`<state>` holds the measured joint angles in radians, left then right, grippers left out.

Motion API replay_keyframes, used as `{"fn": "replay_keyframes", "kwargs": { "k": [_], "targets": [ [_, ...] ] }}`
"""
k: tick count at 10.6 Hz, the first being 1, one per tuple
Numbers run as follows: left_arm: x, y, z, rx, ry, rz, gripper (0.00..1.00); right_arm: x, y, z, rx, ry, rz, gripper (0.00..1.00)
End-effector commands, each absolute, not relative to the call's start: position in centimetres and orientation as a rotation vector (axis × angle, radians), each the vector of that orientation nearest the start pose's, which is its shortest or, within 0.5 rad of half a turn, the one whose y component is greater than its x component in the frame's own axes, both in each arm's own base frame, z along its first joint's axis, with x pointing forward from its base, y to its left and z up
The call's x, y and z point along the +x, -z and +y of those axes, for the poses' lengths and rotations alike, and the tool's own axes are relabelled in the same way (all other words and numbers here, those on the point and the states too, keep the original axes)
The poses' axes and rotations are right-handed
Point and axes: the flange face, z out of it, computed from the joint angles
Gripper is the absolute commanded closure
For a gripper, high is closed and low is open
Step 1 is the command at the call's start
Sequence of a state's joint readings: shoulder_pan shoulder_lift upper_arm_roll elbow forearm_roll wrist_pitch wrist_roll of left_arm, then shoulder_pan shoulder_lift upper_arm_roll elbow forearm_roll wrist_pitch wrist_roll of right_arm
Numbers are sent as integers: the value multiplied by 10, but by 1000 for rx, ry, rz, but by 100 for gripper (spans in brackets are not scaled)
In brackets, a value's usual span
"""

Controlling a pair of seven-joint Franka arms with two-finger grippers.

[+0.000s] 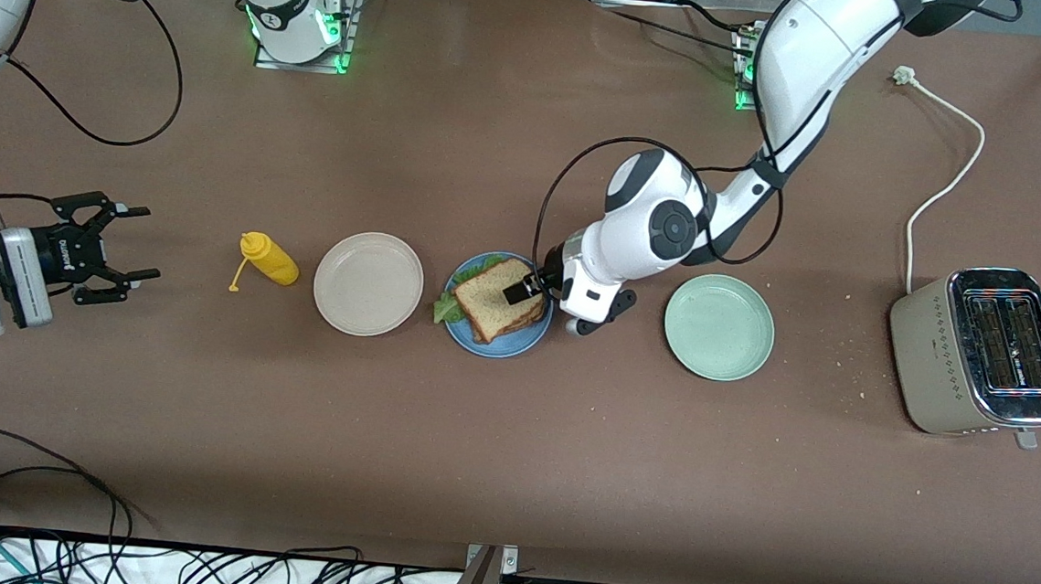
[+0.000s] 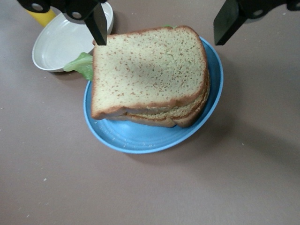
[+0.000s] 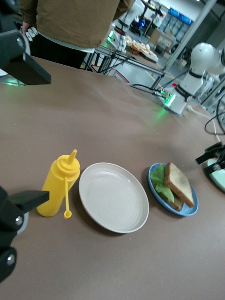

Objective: Make sandwich in blue plate with both arms

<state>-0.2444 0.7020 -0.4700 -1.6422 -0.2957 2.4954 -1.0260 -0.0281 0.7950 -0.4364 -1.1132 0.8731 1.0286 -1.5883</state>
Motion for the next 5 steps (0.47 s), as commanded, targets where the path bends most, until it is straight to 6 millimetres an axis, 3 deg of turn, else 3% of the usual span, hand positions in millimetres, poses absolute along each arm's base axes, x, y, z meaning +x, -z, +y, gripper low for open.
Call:
{"fn": "replay_keyframes", "kwargs": {
  "k": [1, 2, 3, 5],
  "targets": [
    [590, -327, -399, -3378, -486, -1125, 0, 658, -426, -102, -2093, -67, -1147, 0],
    [600, -355, -383, -3372, -456, -1075, 0, 651, -447, -92, -2235, -129, -1044, 0],
    [609, -380, -364, -3348, -391, -998, 0, 643, -454, -82, -2318, -203, -902, 0],
    [624, -440, -312, -3294, -318, -910, 0, 635, -482, -68, -2503, -314, -732, 0]
  ]
}}
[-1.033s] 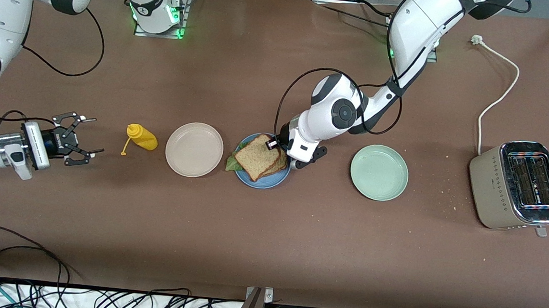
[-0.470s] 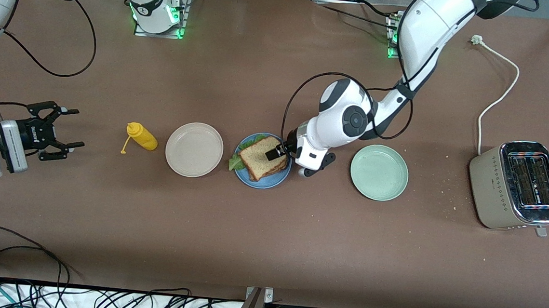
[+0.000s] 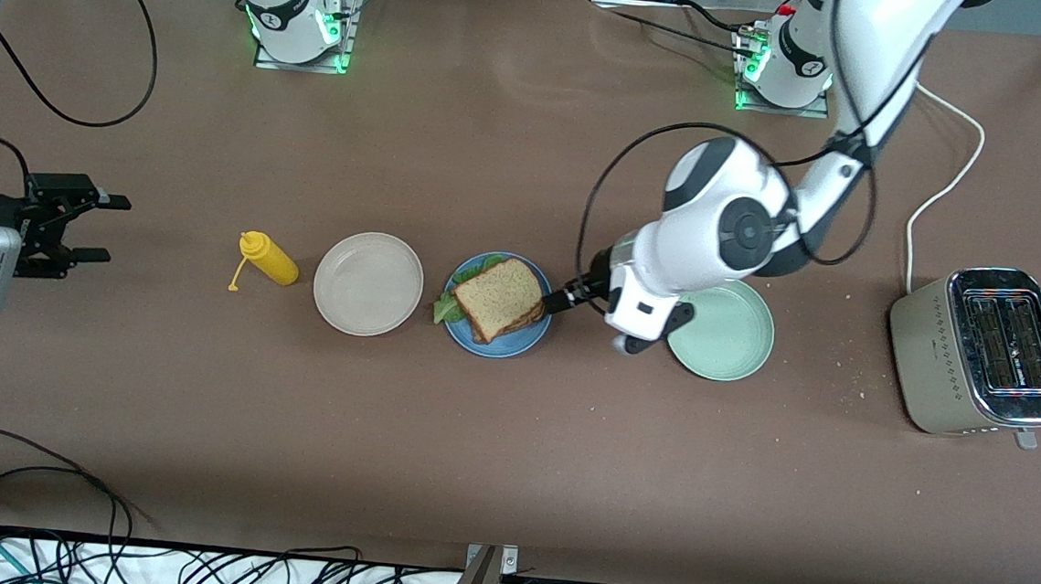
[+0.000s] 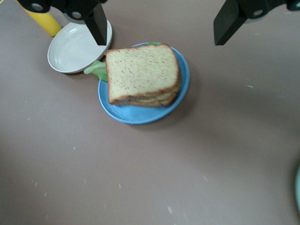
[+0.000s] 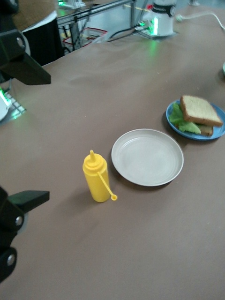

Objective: Make sandwich in blue plate with both arms

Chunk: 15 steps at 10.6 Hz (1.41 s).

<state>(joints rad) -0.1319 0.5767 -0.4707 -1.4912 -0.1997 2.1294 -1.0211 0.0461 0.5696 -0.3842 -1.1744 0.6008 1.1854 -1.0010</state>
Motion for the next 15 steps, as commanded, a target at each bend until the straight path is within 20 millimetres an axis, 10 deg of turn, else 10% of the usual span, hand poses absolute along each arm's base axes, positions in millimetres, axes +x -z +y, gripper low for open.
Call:
{"fn": "replay_keyframes", "kwargs": {
  "k": [1, 3, 6, 11, 15],
  "targets": [
    [628, -475, -270, -3261, -292, -836, 0, 629, -498, -54, -2618, -370, -683, 0],
    [625, -524, -201, -3179, -153, -664, 0, 605, -523, -19, -2880, -388, -569, 0],
    [633, -538, -127, -3045, -41, -401, 0, 568, -544, 4, -3073, -301, -222, 0],
    [642, -542, -65, -3072, -55, -176, 0, 545, -592, 6, -3131, -1, -38, 0],
    [637, -588, -11, -3033, -97, 172, 0, 536, -616, -1, -3131, 0, -31, 0]
  ]
}}
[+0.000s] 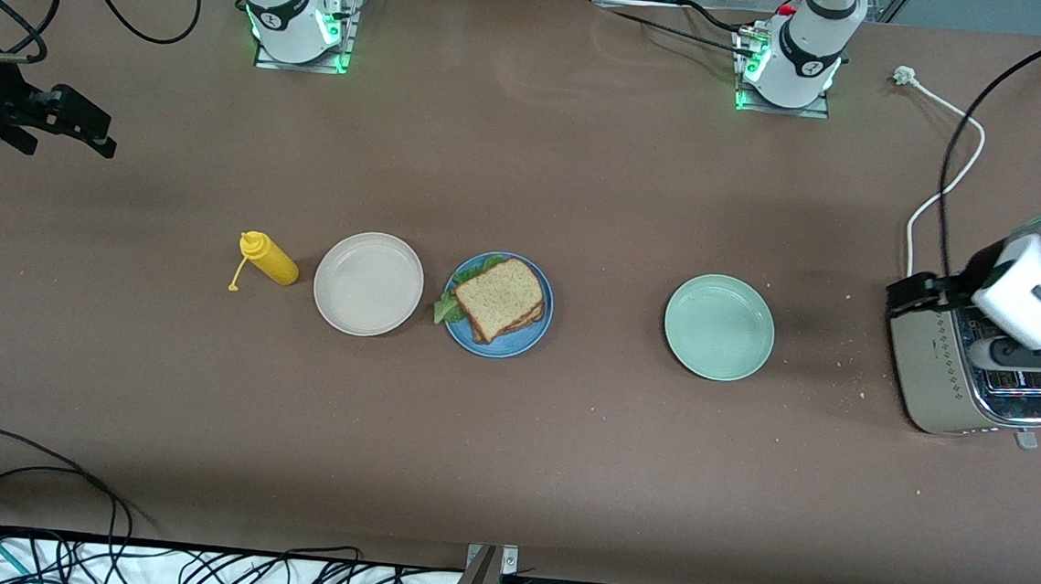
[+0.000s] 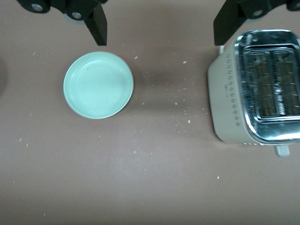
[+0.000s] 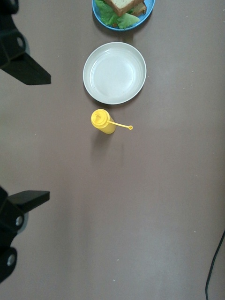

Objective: Make sandwich in blue plate with both arms

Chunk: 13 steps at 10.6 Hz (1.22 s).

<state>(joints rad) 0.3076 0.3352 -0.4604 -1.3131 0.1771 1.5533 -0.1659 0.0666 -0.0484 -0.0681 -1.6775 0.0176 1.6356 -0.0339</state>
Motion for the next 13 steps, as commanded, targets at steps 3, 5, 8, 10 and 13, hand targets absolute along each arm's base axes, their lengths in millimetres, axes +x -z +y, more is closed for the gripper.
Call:
{"fn": "replay_keyframes", "kwargs": {
  "k": [3, 5, 8, 10, 13],
  "targets": [
    [632, -591, -13, -3035, -123, 173, 0, 534, -615, -3, -3131, -38, -27, 0],
    [621, -601, 12, -3111, -135, 62, 2, 534, -618, -5, -3143, -32, -22, 0],
    [608, -592, 12, -3158, -194, -8, 5, 535, -624, -6, -3144, -12, -20, 0],
    [595, -581, 12, -3140, -238, -24, 7, 536, -621, -2, -3142, -22, -27, 0],
    [579, -560, 12, -3143, -171, -37, 7, 536, -620, -3, -3141, -24, -22, 0]
  ]
}}
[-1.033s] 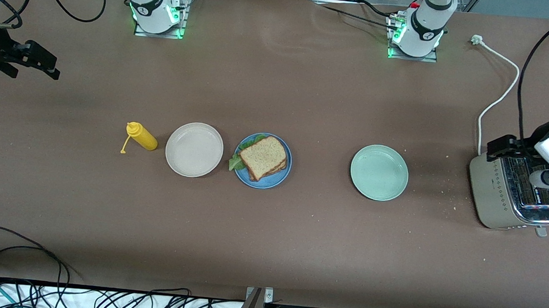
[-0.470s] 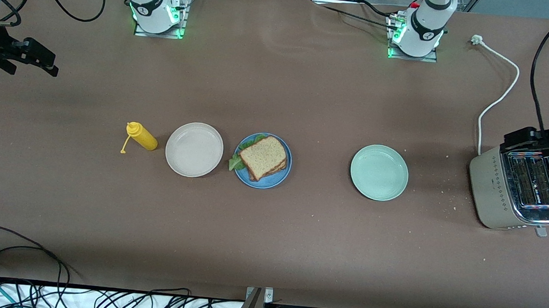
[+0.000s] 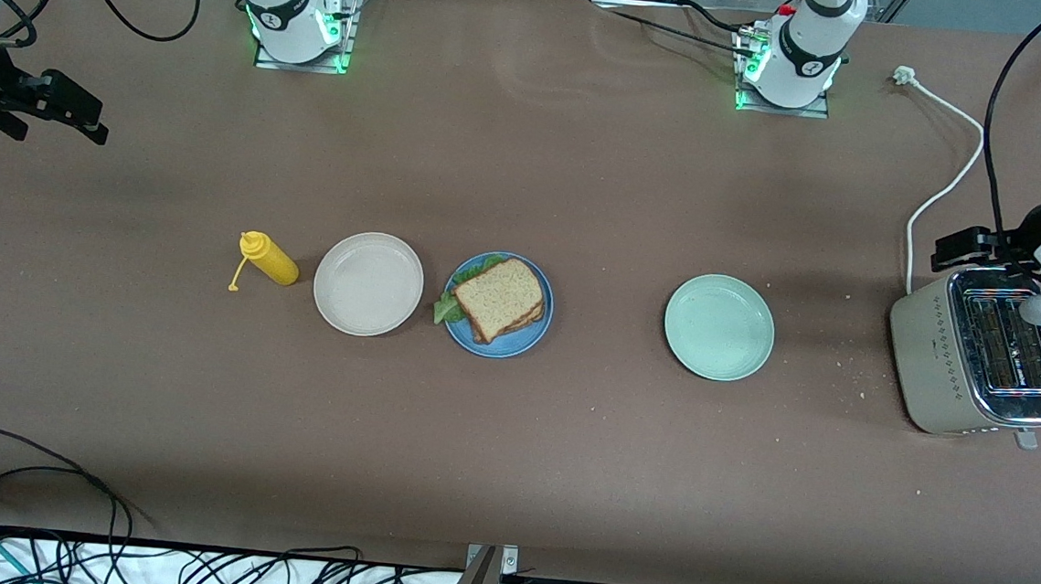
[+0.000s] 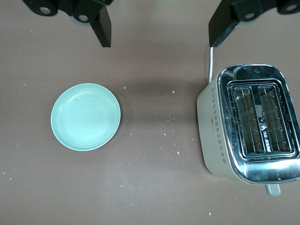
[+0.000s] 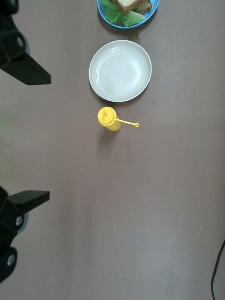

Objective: Make sandwich in blue plate with both arms

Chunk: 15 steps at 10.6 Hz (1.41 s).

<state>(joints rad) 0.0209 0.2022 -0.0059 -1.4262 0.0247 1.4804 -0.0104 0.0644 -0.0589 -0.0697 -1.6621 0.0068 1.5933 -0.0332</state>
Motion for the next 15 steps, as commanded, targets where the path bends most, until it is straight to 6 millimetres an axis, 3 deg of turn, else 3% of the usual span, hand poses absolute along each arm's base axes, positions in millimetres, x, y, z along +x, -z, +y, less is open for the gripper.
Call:
{"fn": "replay_keyframes", "kwargs": {
  "k": [1, 5, 15],
  "targets": [
    [576, -558, 12, -3140, -158, -38, 6, 536, -621, -3, -3141, -22, -22, 0],
    [584, -555, 12, -3177, -157, -46, 0, 537, -620, -2, -3139, -22, -22, 0],
    [587, -564, 7, -3170, -128, -22, 0, 537, -620, -5, -3141, -22, -22, 0]
  ]
}}
